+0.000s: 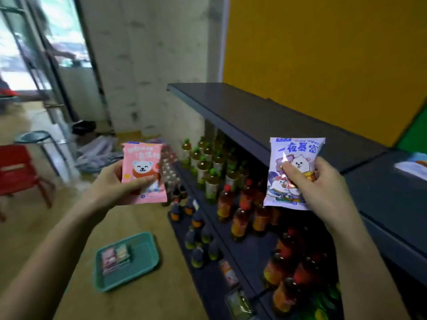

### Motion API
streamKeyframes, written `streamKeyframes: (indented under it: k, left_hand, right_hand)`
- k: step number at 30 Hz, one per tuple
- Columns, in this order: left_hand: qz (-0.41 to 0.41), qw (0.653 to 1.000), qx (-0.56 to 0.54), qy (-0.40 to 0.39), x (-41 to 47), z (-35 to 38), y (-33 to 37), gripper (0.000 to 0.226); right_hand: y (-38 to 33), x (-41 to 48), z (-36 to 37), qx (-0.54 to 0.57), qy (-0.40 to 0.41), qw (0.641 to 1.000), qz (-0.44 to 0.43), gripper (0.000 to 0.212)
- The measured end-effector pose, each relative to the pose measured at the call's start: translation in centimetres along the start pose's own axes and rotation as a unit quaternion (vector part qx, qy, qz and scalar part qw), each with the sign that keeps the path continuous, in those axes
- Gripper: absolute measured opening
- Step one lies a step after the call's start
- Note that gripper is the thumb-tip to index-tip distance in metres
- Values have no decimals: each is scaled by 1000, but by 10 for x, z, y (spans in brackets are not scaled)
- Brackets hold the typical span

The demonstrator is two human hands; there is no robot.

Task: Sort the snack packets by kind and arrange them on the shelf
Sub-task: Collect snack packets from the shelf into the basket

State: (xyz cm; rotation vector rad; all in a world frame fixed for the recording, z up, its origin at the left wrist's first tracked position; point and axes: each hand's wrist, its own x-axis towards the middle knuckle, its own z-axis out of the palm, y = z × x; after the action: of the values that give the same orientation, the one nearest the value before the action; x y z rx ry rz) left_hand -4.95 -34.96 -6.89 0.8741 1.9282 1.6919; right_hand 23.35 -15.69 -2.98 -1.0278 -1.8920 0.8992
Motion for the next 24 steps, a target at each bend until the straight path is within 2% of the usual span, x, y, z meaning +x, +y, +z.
streamKeyframes:
  k: [6, 9, 15, 19, 24]
  left_hand:
    - [-56, 989, 2, 138, -28, -130, -64, 25]
    - [-84, 979, -1, 183, -31, -187, -99, 26]
    - [-130, 970, -28, 201, -7, -278, -166, 23]
    - [-178, 964, -59, 188, 28, -307, -201, 21]
    - [-248, 949, -86, 177, 89, -323, -255, 17]
  right_hand:
    - [-24, 3, 169, 4, -156, 988, -19, 26]
    - [-33, -4, 256, 37, -230, 972, -3, 21]
    - [-42, -19, 413, 121, -363, 921, 75, 20]
    - [-41, -13, 485, 159, -391, 897, 130, 14]
    - [-19, 11, 557, 144, -419, 880, 171, 21]
